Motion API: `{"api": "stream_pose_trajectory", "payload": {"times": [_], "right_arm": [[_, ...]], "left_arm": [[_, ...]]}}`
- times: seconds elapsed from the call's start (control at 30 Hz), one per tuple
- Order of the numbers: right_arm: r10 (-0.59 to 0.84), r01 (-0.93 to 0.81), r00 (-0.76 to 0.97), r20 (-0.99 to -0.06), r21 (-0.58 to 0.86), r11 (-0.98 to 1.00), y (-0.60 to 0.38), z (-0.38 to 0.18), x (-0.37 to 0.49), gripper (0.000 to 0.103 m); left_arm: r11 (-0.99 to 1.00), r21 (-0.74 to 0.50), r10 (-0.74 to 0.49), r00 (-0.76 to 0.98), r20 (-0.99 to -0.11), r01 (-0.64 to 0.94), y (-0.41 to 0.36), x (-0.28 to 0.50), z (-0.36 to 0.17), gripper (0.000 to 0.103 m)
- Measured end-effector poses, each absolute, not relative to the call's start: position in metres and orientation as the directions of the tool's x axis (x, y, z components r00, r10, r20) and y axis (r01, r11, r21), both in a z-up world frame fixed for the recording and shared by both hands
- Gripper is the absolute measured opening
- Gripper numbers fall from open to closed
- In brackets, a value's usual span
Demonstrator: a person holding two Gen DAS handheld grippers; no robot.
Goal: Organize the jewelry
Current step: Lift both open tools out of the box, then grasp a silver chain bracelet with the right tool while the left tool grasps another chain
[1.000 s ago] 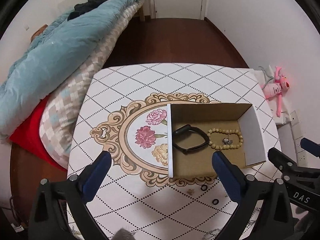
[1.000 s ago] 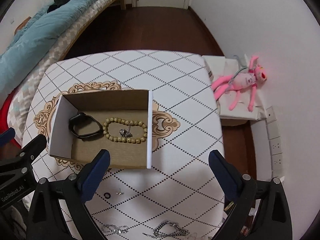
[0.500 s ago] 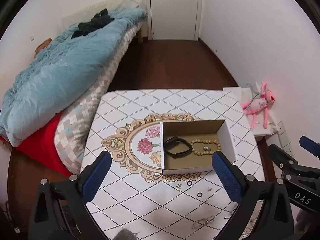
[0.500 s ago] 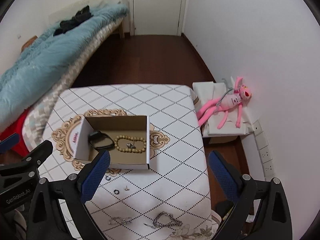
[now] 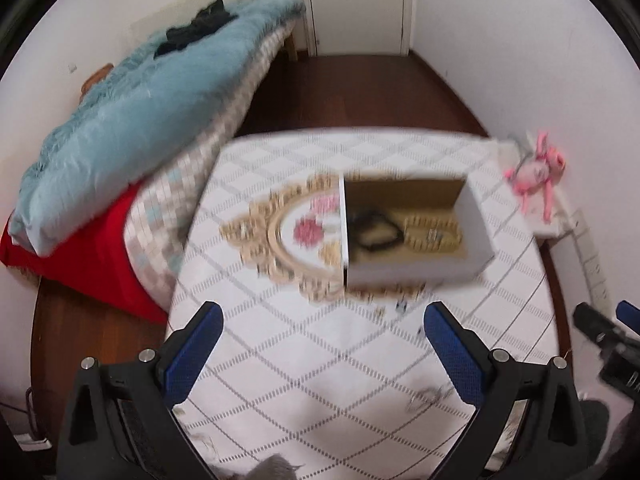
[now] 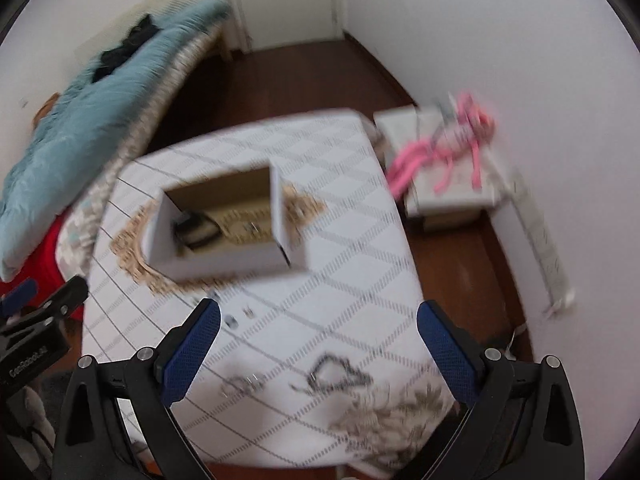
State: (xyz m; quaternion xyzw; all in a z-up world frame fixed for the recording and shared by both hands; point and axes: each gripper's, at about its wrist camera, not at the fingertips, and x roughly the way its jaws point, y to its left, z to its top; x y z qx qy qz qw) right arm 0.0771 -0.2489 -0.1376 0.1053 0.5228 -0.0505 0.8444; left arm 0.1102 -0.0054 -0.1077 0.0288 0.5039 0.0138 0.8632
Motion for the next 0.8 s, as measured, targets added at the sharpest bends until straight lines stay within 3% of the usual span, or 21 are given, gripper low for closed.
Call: {"api": "stream_pose_trajectory", "payload": {"times": [0.07, 0.37, 0.57, 0.67, 0.73, 0.8], "right_arm": [[0.037, 0.241, 0.402, -0.915, 0.145, 0.960, -0.265, -0.167, 0.069, 0.100], [0.089, 0.334, 0.234, -0.968, 0.166, 0.928, -0.300, -0.278, 0.046, 0.078], [-0.007, 0.271, 0.250, -0.968, 0.063, 0.961, -0.282, -0.292, 0.048, 0.066], [-0.023, 0.230, 0.292, -0.956, 0.047, 0.972, -0.269, -0.289, 0.047, 0.046], [-0.021, 0.199, 0.307, -0.952, 0.043, 0.979, -0.261, -0.286, 0.047, 0.011], [-0.037, 0.180, 0.312, -0.949, 0.020, 0.984, -0.251, -0.285, 0.047, 0.008]], "left_arm": [[0.998, 0.068, 0.058, 0.446, -0.893, 0.007, -0.008, 0.103, -0.134, 0.103], [0.994, 0.100, 0.084, 0.324, -0.942, 0.034, -0.026, 0.082, -0.214, 0.103], [0.992, 0.115, 0.092, 0.311, -0.946, 0.055, -0.031, 0.080, -0.232, 0.103], [0.991, 0.116, 0.090, 0.311, -0.946, 0.067, -0.034, 0.077, -0.236, 0.103], [0.991, 0.116, 0.088, 0.306, -0.948, 0.073, -0.036, 0.074, -0.238, 0.103], [0.990, 0.114, 0.086, 0.305, -0.948, 0.078, -0.037, 0.071, -0.239, 0.103]]}}
